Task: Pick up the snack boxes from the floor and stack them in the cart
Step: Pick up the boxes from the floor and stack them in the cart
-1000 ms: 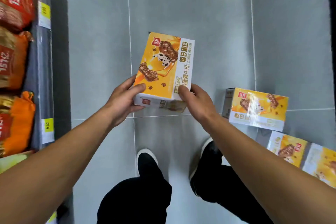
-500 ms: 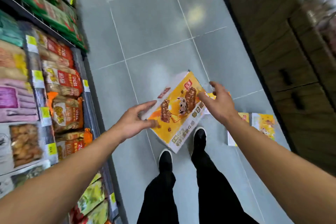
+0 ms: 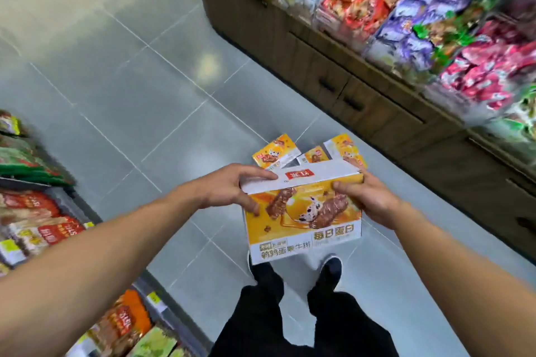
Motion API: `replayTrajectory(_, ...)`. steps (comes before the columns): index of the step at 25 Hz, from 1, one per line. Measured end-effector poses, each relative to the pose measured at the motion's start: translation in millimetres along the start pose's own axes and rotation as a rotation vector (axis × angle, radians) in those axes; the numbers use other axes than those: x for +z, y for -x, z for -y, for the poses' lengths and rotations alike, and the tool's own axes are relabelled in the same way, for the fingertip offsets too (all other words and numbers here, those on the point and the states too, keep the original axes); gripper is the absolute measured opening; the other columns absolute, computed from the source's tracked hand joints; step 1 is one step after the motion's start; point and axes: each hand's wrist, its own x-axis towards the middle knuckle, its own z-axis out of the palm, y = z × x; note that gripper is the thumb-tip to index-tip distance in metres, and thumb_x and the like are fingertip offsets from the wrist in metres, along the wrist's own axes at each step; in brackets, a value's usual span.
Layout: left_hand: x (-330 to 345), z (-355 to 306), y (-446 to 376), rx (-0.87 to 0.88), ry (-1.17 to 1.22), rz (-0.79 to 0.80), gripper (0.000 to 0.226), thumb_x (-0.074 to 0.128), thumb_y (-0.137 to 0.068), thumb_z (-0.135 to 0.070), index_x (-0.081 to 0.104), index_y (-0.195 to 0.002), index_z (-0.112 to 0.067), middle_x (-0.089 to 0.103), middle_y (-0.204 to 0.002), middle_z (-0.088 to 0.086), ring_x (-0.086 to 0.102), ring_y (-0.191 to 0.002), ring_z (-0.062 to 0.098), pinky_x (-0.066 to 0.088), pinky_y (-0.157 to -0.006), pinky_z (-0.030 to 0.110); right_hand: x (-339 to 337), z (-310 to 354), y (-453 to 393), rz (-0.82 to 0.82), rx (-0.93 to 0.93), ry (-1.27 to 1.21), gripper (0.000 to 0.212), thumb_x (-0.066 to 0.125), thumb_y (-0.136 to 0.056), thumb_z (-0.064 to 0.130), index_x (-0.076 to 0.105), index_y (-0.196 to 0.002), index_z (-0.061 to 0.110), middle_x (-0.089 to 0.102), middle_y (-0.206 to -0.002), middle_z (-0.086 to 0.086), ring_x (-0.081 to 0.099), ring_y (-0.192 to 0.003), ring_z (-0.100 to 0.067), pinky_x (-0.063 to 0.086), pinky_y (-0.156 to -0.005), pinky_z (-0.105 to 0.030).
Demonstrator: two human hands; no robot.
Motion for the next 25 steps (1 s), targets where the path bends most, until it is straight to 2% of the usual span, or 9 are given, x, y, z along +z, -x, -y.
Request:
replayTrajectory(1,14.8,-18.3,-9.1,0.006,-0.039,0.050,0.062,0.084,-0.065,-0.002,0.066,-0.119,-0.025,0.055,-0.131,0.001,0.061,-0.110,0.024,0.057,-0.084,0.033,-23.0,-13.4,15.2,-0.002,-0.003,-0.072,0.116,0.099,-0.037,0.033,0.046,-0.139,0.022,0.069,-0.117,-0.014,0.067,-0.105,-0.035,0.052,-0.093,-0.053)
replayTrajectory(3,54.9,-55.8,-29.3,0.030,-0.131,0.143,0.062,0.083,-0.066,0.000,0.066,-0.119,-0.028,0.051,-0.134,-0.001,0.060,-0.112,0.023,0.057,-0.084,0.034,-70.7,-39.4,56.5,-0.058,-0.016,-0.187,0.116,0.099,-0.035,0.035,0.045,-0.137,0.022,0.069,-0.118,-0.015,0.067,-0.105,-0.036,0.054,-0.090,-0.051)
replayTrajectory(7,148.2,-125.5,-62.8,0.022,-0.266,0.303,0.061,0.082,-0.067,-0.002,0.067,-0.114,-0.038,0.044,-0.137,-0.004,0.054,-0.117,0.020,0.057,-0.088,0.039,-156.1,-98.2,145.8,-0.165,-0.058,-0.292,0.093,0.088,-0.058,0.017,0.042,-0.139,0.023,0.065,-0.124,-0.015,0.067,-0.105,-0.035,0.054,-0.090,-0.050)
replayTrajectory(9,216.3,-160.8,-82.4,0.084,-0.418,0.371,0.063,0.083,-0.065,-0.009,0.065,-0.115,-0.043,0.042,-0.138,-0.007,0.050,-0.120,0.019,0.056,-0.088,0.035,-204.3,-135.5,199.9,-0.270,-0.111,-0.308,0.083,0.087,-0.064,0.010,0.045,-0.134,0.023,0.063,-0.124,-0.013,0.069,-0.102,-0.031,0.057,-0.085,-0.046)
replayTrajectory(11,287.7,-191.9,-97.8,0.174,-0.587,0.384,0.068,0.082,-0.058,-0.018,0.062,-0.117,-0.046,0.042,-0.139,-0.013,0.046,-0.123,0.017,0.053,-0.093,0.037,-248.1,-170.8,253.4,-0.380,-0.163,-0.297,0.075,0.084,-0.069,0.008,0.045,-0.131,0.026,0.061,-0.123,-0.005,0.068,-0.103,-0.028,0.058,-0.083,-0.043)
replayTrajectory(15,433.5,-251.7,-123.9,0.322,-0.829,0.458,0.078,0.079,-0.050,-0.030,0.055,-0.121,-0.049,0.044,-0.139,-0.017,0.045,-0.126,0.012,0.041,-0.105,0.034,-336.4,-240.8,356.7,-0.553,-0.239,-0.313,0.076,0.085,-0.069,0.019,0.043,-0.131,0.031,0.061,-0.122,0.003,0.065,-0.106,-0.025,0.058,-0.085,-0.043)
replayTrajectory(18,537.4,-304.4,-143.6,0.455,-0.930,0.497,0.098,0.081,-0.046,-0.032,0.047,-0.137,-0.035,0.044,-0.142,-0.009,0.041,-0.130,0.011,0.033,-0.110,0.028,-394.7,-287.3,427.7,-0.723,-0.296,-0.357,0.083,0.090,-0.061,0.028,0.044,-0.130,0.030,0.061,-0.123,0.005,0.065,-0.106,-0.019,0.059,-0.084,-0.039)
replayTrajectory(20,602.9,-338.4,-155.3,0.542,-1.021,0.532,0.109,0.080,-0.043,-0.034,0.039,-0.144,-0.028,0.043,-0.145,-0.004,0.040,-0.131,0.013,0.030,-0.109,0.025,-426.3,-315.5,463.9,-0.830,-0.317,-0.392,0.088,0.090,-0.059,0.026,0.043,-0.134,0.026,0.061,-0.124,0.005,0.064,-0.107,-0.017,0.059,-0.083,-0.037)
replayTrajectory(25,755.7,-407.4,-196.8,0.784,-1.231,0.671,0.110,0.078,-0.047,-0.036,0.035,-0.146,-0.017,0.043,-0.142,0.004,0.040,-0.130,0.018,0.029,-0.108,0.023,-503.4,-374.9,527.3,-1.091,-0.260,-0.382,0.097,0.091,-0.060,0.011,0.033,-0.137,0.023,0.053,-0.129,0.003,0.053,-0.119,-0.016,0.050,-0.094,-0.031)
